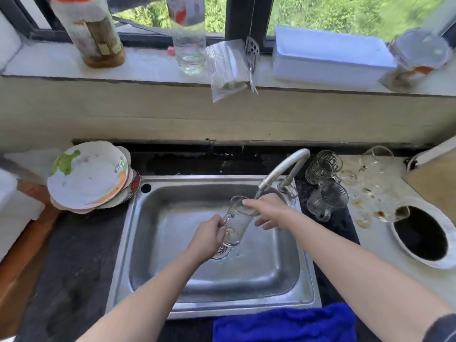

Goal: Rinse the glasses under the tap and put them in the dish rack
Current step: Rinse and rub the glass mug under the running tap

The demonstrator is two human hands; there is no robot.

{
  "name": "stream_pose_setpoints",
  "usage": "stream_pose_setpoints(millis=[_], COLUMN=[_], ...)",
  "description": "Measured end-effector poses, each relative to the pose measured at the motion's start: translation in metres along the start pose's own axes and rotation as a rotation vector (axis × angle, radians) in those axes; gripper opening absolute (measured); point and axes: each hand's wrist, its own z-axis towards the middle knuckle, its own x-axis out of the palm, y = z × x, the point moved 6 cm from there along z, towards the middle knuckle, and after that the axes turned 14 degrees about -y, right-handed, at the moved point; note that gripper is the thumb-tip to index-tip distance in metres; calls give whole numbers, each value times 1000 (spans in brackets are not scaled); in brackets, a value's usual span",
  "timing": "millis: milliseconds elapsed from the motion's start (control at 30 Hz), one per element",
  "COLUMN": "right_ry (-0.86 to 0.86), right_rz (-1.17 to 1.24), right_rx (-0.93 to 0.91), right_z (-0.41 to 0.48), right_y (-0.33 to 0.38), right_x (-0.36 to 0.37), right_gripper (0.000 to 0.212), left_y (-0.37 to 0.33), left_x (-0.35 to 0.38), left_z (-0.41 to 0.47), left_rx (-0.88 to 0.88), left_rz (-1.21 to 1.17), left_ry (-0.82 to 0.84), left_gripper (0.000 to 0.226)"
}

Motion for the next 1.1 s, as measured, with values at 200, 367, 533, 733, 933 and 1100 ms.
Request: stream_pose_setpoints(millis=[200, 367, 533, 733, 933, 1100], right_ry=[74, 26, -99, -310, -457, -532], right_rz=[64, -79, -267, -335, -324, -178], right_rx=[13, -57, -262, -410, -616, -697], right_z=[8, 10, 3, -7, -8, -6], right_y=[-8, 1, 18, 24, 19, 17], right_x=[-20, -45, -67, -86, -89, -89], right_gripper=[25, 22, 21, 19, 20, 19], left_y=[-9, -29, -45, -51, -63, -72], left_x=[1, 10, 35, 48, 38, 19], left_z=[19, 16, 8, 22, 47, 60], left_rx=[-135, -250, -336, -374, -192, -49], left_rz=[-193, -410, -548, -594, -425, -260], left_ry=[174, 315, 358, 277, 151, 76], left_gripper=[17, 23, 26, 29, 36, 30])
